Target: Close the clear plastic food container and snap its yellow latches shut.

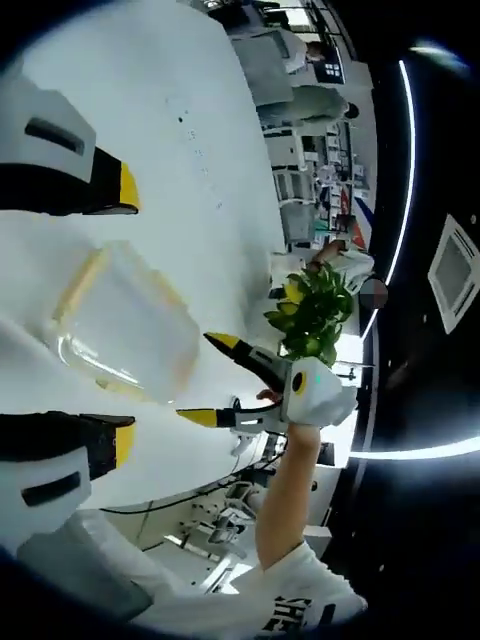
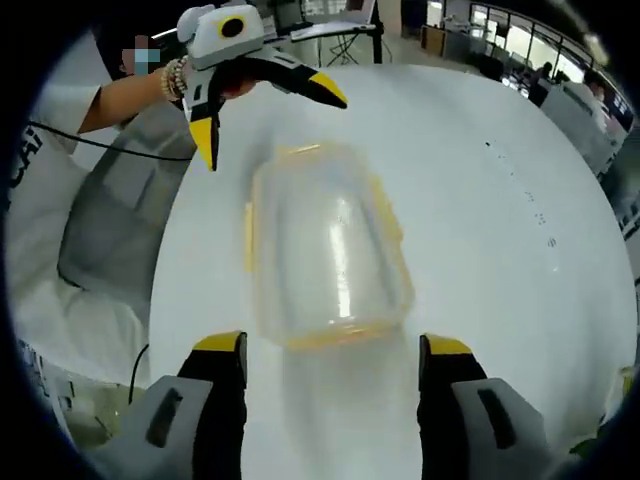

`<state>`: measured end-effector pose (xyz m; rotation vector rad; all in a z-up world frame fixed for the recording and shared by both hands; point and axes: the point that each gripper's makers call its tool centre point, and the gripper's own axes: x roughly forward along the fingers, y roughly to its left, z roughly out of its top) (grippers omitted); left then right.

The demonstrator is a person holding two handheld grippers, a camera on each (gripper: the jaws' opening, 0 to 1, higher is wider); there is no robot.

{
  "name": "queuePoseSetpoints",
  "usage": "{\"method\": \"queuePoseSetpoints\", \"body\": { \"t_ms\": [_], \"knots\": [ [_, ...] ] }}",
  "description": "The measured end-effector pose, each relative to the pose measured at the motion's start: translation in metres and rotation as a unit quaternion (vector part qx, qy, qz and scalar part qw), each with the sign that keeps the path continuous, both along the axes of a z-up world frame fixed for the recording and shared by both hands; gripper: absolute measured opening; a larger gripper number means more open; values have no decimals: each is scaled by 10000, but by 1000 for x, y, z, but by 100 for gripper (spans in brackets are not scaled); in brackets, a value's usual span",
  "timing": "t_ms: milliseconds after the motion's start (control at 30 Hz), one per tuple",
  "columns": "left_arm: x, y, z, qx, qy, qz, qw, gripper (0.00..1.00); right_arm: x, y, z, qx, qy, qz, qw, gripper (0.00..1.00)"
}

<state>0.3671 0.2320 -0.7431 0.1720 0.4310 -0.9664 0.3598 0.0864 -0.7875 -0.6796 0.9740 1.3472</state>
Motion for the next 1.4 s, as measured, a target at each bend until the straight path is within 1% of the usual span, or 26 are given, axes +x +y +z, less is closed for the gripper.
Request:
{"method": "queuePoseSetpoints", "body": {
  "t_ms": [67, 133, 200, 267, 367, 400, 433, 467, 533, 667, 733, 867, 967, 1133, 1233, 1400],
  "knots": [
    [0, 1, -7, 139, 47, -14, 9999, 80, -1, 1, -2, 21, -3, 14, 10000, 71],
    [1, 3, -13, 344, 13, -69, 9994, 83, -2, 2, -4, 26, -27, 33, 10000, 74],
    [1, 5, -21, 712, -112, -193, 9972, 86, -1, 3, -6, -10, -56, 56, 10000, 74],
    [0, 4, -27, 971, -122, -336, 9946, 87, -2, 5, -9, -45, -82, 103, 9999, 74],
    [1, 0, -34, 1188, -176, -502, 9915, 89, -2, 8, -12, -29, -85, 111, 9999, 78],
    [1, 0, -37, 1248, -160, -538, 9906, 89, -2, 9, -13, -19, -77, 110, 9999, 78],
    [0, -1, -42, 1346, -76, -616, 9890, 90, -2, 10, -15, -20, -66, 117, 9999, 78],
    [1, -1, -45, 1387, -38, -625, 9884, 91, -3, 11, -17, -34, -76, 143, 9999, 78],
    [3, -3, -49, 1459, -62, -697, 9868, 90, -3, 11, -21, -91, -108, 170, 9998, 80],
    [6, -7, -51, 1571, -89, -797, 9843, 91, -6, 11, -25, -64, -36, 145, 9999, 81],
    [7, -8, -51, 1621, -158, -849, 9830, 91, -5, 10, -26, -59, -65, 142, 9999, 80],
    [7, -9, -55, 1703, -131, -954, 9807, 89, -2, 10, -28, -99, -110, 132, 9998, 79],
    [6, -9, -57, 1798, -146, -995, 9786, 87, 0, 10, -29, -134, -122, 113, 9998, 75],
    [5, -14, -55, 1714, -131, -1003, 9800, 84, -3, 15, -28, -91, -103, 172, 9998, 74],
    [4, -16, -56, 1768, -139, -1031, 9787, 77, -4, 15, -30, -134, -72, 160, 9998, 74],
    [5, -15, -55, 1787, -115, -988, 9789, 73, -2, 13, -33, -187, -107, 129, 9997, 65]
  ]
}}
